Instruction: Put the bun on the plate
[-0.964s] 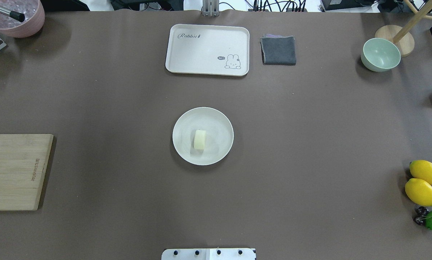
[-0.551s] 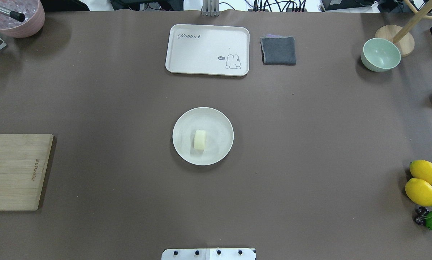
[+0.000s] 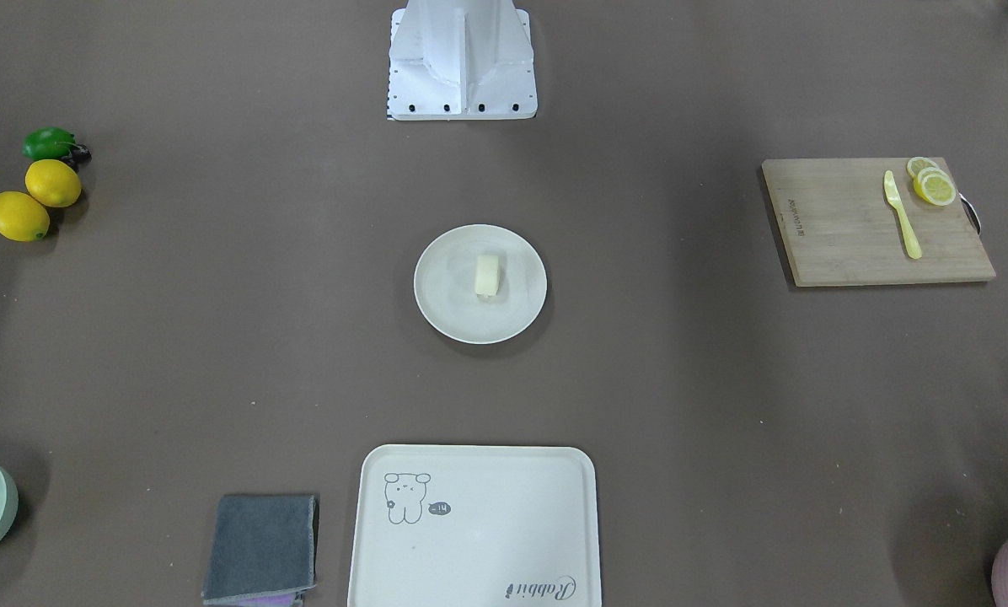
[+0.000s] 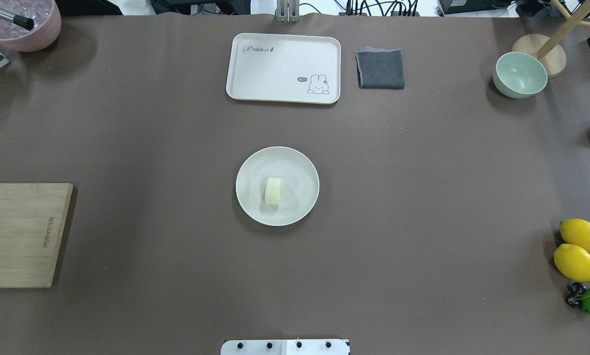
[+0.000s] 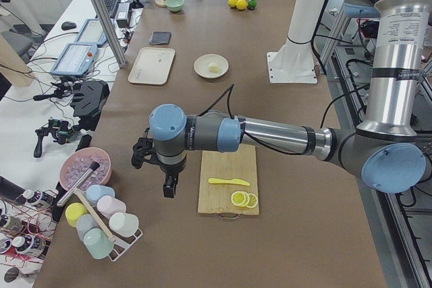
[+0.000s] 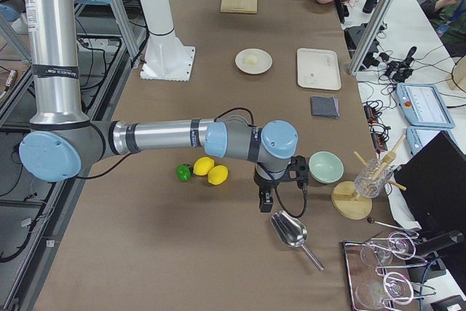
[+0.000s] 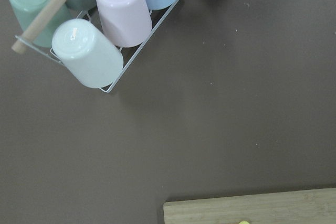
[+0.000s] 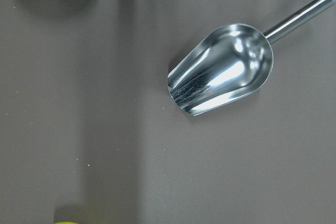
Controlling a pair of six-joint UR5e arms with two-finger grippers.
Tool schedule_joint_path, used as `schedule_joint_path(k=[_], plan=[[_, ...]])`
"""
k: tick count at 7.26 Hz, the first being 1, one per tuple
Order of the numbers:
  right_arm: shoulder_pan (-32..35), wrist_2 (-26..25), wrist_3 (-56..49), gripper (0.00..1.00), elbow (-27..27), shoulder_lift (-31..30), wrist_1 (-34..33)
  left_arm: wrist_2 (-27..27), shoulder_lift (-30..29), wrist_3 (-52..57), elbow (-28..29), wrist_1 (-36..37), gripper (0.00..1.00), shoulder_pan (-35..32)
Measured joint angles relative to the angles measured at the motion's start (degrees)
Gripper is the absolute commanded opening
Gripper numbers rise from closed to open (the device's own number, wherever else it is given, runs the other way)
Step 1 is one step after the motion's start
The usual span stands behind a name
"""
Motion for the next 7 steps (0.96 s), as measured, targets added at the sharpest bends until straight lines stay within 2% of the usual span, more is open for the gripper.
schedule_joint_path(k=[3,7], plan=[[0.0,0.0,0.1,1.0,0.1,0.0,0.0,0.0,2.9,0.0,0.5,-3.7,0.98,0.0],[-0.2,0.0,0.0,1.0,0.4,0.1,0.1,0.0,3.6,0.0,0.7,-4.8,0.98,0.0]])
